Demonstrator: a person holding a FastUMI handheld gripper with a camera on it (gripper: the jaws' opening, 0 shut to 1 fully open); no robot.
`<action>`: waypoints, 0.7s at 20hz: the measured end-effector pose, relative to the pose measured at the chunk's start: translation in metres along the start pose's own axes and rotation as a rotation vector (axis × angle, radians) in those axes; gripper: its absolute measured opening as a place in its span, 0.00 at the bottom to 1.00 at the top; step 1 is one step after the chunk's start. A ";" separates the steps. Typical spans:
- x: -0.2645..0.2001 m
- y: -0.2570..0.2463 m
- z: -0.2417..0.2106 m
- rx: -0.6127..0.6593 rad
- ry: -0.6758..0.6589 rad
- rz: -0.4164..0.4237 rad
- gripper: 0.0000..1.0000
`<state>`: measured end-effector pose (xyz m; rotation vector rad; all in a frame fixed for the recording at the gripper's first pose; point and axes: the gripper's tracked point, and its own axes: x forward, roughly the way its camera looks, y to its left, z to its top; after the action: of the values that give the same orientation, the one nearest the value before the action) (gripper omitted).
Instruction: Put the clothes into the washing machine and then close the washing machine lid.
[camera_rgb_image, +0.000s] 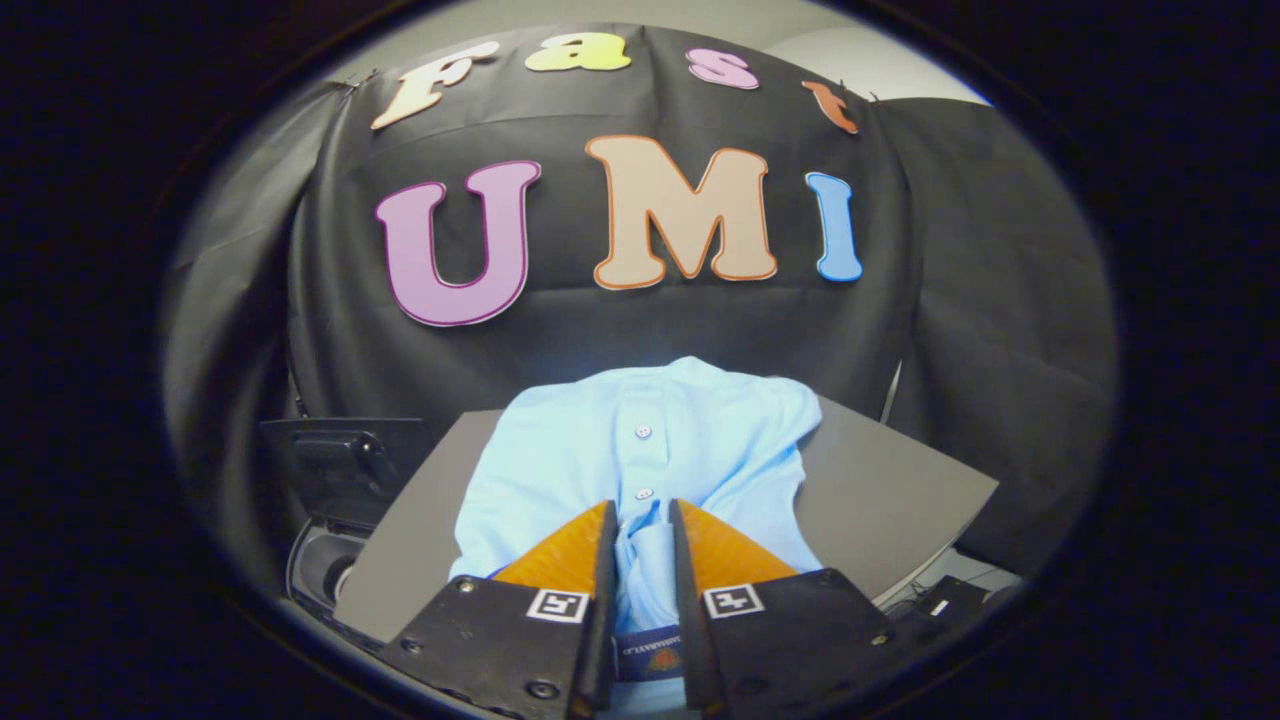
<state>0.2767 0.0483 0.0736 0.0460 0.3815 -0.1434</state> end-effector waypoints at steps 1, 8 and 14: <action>-0.002 0.011 -0.002 0.026 0.009 0.025 0.23; -0.023 0.126 -0.014 0.078 0.014 0.250 0.09; -0.045 0.249 -0.035 0.064 0.056 0.484 0.09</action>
<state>0.2590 0.3025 0.0627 0.2037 0.4113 0.3242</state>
